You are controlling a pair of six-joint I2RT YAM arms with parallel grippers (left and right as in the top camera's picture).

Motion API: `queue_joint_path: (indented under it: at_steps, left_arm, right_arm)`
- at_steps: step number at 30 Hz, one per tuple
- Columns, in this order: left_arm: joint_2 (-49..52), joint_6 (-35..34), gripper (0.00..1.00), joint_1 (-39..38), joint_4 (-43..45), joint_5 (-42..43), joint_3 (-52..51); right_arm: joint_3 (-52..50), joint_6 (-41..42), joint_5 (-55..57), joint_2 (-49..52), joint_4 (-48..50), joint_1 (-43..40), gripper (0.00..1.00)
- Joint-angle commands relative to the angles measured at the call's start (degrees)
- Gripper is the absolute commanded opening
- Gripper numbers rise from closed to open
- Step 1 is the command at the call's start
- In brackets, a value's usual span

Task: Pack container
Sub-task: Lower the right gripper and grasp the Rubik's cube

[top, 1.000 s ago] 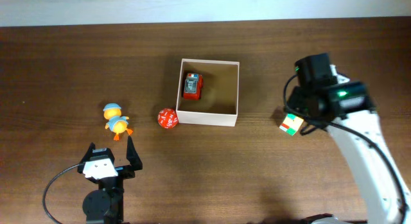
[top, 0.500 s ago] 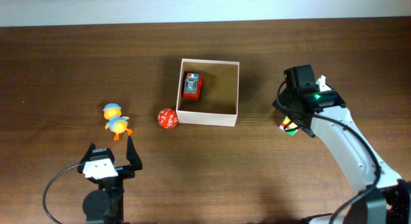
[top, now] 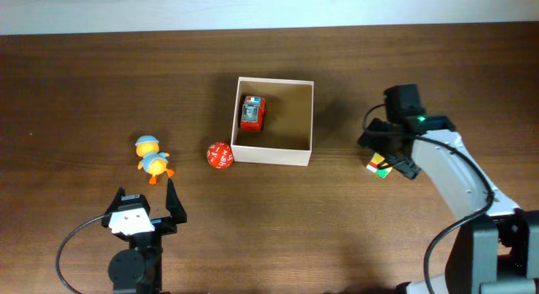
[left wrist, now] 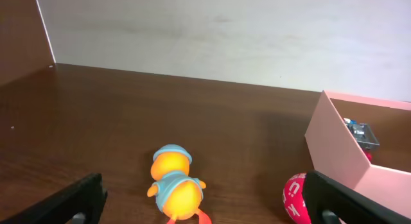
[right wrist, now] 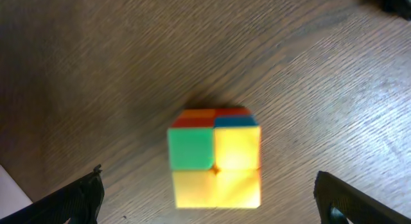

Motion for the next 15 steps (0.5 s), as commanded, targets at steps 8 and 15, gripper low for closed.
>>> queue_joint_path:
  at_steps: [8,15]
  left_arm:
    - [-0.3,0.9,0.99,0.3,0.1,1.0,-0.4]
    - [-0.3,0.9,0.99,0.3,0.1,1.0,-0.4]
  right_arm:
    - [-0.3,-8.5,-10.8,2.0,0.2,-4.9,1.0]
    - [-0.3,-9.9,-12.5,6.6,0.2,-4.9,1.0]
